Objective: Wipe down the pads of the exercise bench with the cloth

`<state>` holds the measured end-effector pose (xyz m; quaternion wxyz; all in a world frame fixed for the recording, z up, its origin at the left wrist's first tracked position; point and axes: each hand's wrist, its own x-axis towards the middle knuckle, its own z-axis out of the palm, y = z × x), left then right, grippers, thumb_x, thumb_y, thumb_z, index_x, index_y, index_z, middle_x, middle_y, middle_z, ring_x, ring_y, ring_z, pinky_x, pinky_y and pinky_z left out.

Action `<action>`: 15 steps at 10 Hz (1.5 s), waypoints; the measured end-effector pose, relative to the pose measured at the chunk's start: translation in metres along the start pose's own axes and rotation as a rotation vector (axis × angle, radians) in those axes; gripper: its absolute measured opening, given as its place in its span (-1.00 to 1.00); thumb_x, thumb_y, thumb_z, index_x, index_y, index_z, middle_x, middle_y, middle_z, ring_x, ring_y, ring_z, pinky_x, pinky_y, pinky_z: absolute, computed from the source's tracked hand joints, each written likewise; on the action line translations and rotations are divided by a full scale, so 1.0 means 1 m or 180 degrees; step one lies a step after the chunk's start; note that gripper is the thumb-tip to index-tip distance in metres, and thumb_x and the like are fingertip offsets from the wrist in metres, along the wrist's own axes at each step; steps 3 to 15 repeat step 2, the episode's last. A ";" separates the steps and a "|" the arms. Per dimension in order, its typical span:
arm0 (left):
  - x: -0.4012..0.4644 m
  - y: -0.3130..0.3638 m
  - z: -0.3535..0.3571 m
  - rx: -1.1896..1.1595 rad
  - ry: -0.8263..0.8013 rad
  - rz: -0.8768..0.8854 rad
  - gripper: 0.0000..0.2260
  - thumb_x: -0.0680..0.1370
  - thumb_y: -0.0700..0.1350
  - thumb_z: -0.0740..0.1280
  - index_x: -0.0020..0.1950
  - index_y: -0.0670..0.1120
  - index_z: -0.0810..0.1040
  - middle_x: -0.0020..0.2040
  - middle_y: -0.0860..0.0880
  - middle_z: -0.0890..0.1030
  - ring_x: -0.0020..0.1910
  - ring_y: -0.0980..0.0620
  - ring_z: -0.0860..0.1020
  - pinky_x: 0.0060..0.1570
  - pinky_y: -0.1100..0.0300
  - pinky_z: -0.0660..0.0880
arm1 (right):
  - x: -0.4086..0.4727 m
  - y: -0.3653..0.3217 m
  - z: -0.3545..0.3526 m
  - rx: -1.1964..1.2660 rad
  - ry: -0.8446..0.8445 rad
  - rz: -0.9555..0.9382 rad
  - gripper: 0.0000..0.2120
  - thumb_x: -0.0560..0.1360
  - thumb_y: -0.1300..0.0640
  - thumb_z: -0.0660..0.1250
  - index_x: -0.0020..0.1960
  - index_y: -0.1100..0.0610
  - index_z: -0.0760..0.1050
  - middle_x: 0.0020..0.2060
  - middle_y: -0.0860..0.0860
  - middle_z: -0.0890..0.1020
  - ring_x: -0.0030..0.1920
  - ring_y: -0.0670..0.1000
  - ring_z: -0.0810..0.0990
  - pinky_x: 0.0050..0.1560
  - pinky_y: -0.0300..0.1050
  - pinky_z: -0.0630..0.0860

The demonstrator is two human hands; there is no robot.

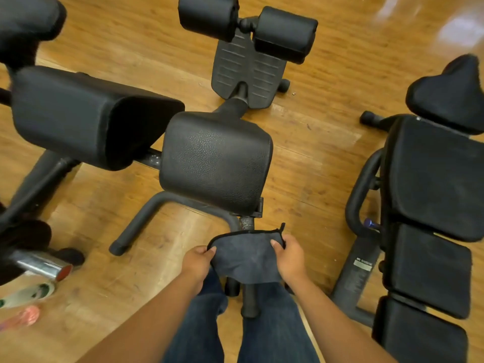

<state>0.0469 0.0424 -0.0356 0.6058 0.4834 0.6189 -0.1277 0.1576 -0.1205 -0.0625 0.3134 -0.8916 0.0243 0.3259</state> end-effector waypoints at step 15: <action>0.002 -0.002 -0.001 0.0138 -0.0210 -0.0098 -0.83 0.56 -0.13 0.31 0.10 -0.19 0.54 -0.11 -0.12 0.55 -0.20 0.01 0.48 -0.22 0.20 0.43 | -0.003 0.002 0.005 0.0255 -0.0260 0.0341 -0.76 0.51 0.09 0.31 0.12 0.20 0.47 -0.02 0.08 0.60 0.06 0.12 0.55 -0.01 -0.09 0.44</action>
